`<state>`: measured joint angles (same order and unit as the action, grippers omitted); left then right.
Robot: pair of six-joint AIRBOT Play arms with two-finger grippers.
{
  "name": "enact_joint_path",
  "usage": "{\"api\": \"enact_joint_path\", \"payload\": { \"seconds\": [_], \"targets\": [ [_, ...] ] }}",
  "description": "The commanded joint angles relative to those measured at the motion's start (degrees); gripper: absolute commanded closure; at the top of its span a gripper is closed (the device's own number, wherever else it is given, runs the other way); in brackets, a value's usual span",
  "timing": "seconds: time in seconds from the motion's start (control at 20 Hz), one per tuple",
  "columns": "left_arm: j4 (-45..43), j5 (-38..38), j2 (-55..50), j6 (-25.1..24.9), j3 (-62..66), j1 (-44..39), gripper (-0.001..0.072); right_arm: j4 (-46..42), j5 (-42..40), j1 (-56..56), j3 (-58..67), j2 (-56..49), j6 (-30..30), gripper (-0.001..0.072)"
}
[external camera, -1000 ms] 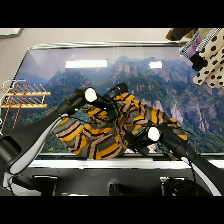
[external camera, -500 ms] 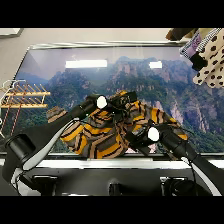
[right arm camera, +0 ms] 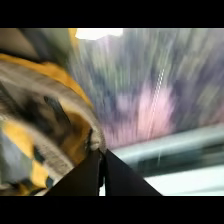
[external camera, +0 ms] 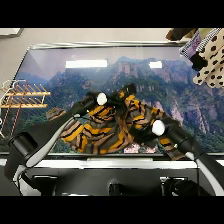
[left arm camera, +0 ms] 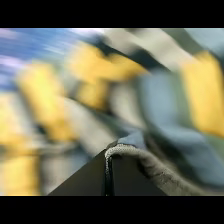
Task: Fold the clothes and pants, and hang the long-sleeved shirts on hangers.
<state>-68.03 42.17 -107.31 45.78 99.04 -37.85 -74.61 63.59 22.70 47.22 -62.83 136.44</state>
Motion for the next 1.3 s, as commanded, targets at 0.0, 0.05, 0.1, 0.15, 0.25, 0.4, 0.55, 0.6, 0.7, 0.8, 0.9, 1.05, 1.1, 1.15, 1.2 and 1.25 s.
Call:
{"api": "enact_joint_path", "payload": {
  "seconds": [0.0,0.05,0.1,0.15,0.25,0.4,0.55,0.6,0.7,0.8,0.9,1.05,1.1,1.15,1.2,1.25],
  "targets": [
    [-7.0,4.0,1.1,14.9,12.3,3.5,0.0681,-5.1,6.0,-12.9,16.2,0.0,-11.4,0.0687],
    [-9.1,5.7,1.3,17.8,17.1,4.6,0.0681,-3.7,4.3,-15.1,22.8,-0.6,-14.6,0.0687],
    [-11.5,6.8,1.8,20.0,21.8,5.8,0.0681,-3.4,3.7,-15.7,29.4,-1.7,-16.4,0.0688],
    [-13.3,5.8,3.4,21.4,24.3,6.9,0.0681,-2.7,4.3,-15.5,37.0,-3.3,-18.5,0.0688],
    [-15.9,1.2,9.6,24.2,23.0,8.5,0.0681,-0.5,6.4,-13.2,51.1,-6.8,-24.1,0.0687],
    [-22.0,-3.0,21.1,31.6,19.3,10.3,0.0681,-1.2,8.8,-8.2,69.4,-10.2,-30.7,0.0687],
    [-24.2,0.3,30.8,38.2,19.2,11.3,0.0681,-0.5,7.3,-4.8,76.1,-9.0,-30.8,0.0687],
    [-24.2,1.6,33.6,39.5,19.2,11.3,0.0681,0.1,6.9,-3.8,76.1,-8.0,-30.8,0.0687],
    [-24.2,5.6,38.3,42.0,19.1,11.3,0.0681,1.5,6.3,-1.8,76.1,-6.7,-30.8,0.0687],
    [-24.2,12.3,41.1,46.1,19.1,11.3,0.068,2.4,6.1,0.0,76.1,-6.2,-30.9,0.0687],
    [-24.1,22.0,41.7,51.4,18.8,11.3,0.068,1.2,8.8,1.6,75.3,-6.9,-31.9,0.0687],
    [-21.7,37.1,41.6,62.8,12.4,11.3,0.068,-1.2,16.4,1.5,70.7,-9.3,-29.9,0.0687],
    [-19.9,41.7,41.5,66.6,8.4,11.3,0.068,-2.1,19.0,1.5,67.9,-10.0,-29.9,0.0687],
    [-17.3,43.5,41.6,67.6,3.8,11.0,0.068,-3.3,21.3,1.6,64.8,-10.5,-29.8,0.0687],
    [-15.2,43.2,41.8,67.7,-1.5,10.4,0.068,-4.4,22.3,1.6,60.5,-10.8,-28.9,0.0687],
    [-13.9,41.6,41.8,68.3,-7.6,9.4,0.068,-4.5,21.9,1.6,55.8,-10.7,-28.0,0.0688]
  ]
}}
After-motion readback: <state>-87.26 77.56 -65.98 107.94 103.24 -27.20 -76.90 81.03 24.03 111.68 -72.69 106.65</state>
